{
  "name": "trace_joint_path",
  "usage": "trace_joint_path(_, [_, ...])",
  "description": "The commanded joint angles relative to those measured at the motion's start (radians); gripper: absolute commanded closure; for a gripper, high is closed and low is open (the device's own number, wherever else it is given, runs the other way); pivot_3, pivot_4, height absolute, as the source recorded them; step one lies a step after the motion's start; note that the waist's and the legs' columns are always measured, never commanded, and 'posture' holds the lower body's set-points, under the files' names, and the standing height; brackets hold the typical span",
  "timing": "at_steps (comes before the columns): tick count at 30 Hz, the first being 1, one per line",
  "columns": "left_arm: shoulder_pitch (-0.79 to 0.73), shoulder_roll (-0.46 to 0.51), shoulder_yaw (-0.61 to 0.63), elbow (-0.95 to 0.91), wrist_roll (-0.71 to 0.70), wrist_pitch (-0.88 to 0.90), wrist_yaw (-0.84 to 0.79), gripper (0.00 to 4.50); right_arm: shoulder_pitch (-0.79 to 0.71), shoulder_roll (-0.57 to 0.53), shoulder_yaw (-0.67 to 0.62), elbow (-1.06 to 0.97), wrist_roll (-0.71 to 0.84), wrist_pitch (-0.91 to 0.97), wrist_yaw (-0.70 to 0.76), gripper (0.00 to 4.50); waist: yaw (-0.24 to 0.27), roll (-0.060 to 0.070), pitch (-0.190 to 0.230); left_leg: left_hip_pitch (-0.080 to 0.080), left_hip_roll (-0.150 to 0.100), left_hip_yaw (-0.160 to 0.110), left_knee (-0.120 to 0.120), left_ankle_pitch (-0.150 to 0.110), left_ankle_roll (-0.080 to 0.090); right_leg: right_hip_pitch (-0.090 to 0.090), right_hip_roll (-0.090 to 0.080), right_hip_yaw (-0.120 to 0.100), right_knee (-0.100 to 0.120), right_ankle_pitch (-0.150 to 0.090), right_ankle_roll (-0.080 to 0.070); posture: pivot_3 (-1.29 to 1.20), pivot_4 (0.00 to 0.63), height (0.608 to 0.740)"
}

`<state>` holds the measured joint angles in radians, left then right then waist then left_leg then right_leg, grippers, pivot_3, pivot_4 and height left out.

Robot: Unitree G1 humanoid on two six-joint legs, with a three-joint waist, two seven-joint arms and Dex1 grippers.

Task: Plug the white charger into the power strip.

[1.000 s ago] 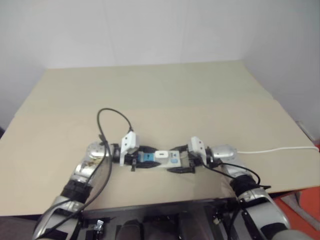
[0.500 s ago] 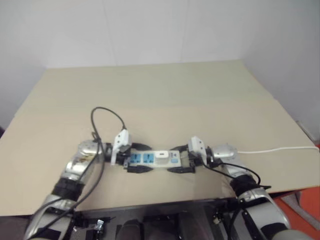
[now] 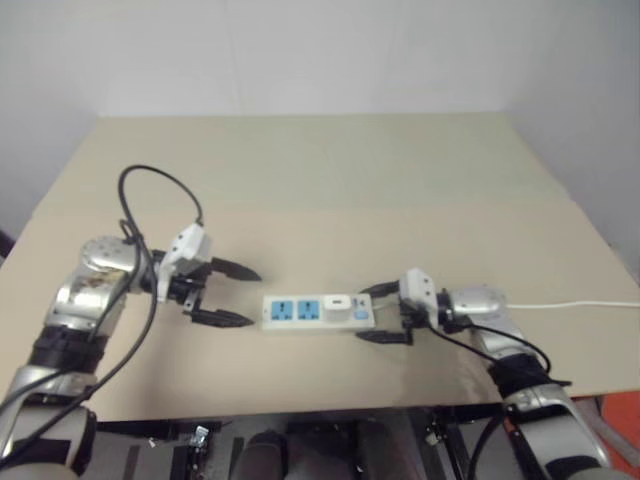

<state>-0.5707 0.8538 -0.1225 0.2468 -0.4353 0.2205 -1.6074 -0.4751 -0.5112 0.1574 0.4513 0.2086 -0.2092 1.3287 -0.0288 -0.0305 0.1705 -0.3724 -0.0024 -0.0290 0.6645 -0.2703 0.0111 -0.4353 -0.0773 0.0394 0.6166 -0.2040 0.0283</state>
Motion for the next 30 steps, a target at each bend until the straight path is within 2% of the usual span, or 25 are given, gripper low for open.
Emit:
trace_joint_path(1, [-0.005, 0.029, 0.014, 0.006, -0.024, -0.04, -0.007, 0.0, 0.059, -0.062, -0.072, -0.168, 0.06, 0.052, -0.021, 0.03, 0.006, 0.0, 0.0, -0.002, 0.0, 0.0, 0.0, 0.0, 0.0, -0.002, 0.0, 0.0, 0.001, 0.0, 0.0, 0.0, 0.15, 0.74])
trace_joint_path(4, [-0.001, 0.049, 0.036, 0.02, -0.03, -0.059, -0.007, 0.0, 0.137, -0.147, -0.138, -0.299, 0.108, 0.111, -0.027, 0.03, 0.01, 0.001, 0.002, -0.005, 0.0, 0.001, 0.0, 0.0, 0.0, -0.005, 0.0, 0.0, 0.0, 0.0, 0.0, 0.0, 0.15, 0.74])
trace_joint_path(13, [0.067, 0.174, 0.106, 0.005, -0.053, -0.07, -0.007, 0.0, 0.299, -0.319, -0.336, -0.452, 0.211, 0.197, -0.047, 0.03, 0.009, 0.001, 0.002, -0.004, 0.0, 0.003, 0.001, 0.0, 0.001, -0.003, 0.001, 0.0, 0.0, 0.0, 0.0, 0.0, 0.15, 0.74])
trace_joint_path(20, [0.124, 0.201, 0.2, -0.054, -0.043, -0.067, 0.036, 0.0, 0.364, -0.353, -0.421, -0.511, 0.239, 0.24, -0.105, 0.03, 0.013, 0.001, 0.003, -0.004, 0.001, 0.003, 0.005, 0.0, 0.001, -0.002, 0.001, 0.0, 0.002, 0.0, 0.0, 0.0, 0.15, 0.74])
trace_joint_path(30, [0.154, 0.179, 0.221, -0.129, -0.054, -0.018, 0.064, 0.0, 0.371, -0.363, -0.416, -0.546, 0.23, 0.278, -0.116, 0.03, 0.012, 0.0, 0.003, -0.002, 0.001, 0.004, 0.012, 0.0, 0.001, -0.001, 0.002, 0.001, 0.009, -0.003, 0.006, 0.0, 0.15, 0.74])
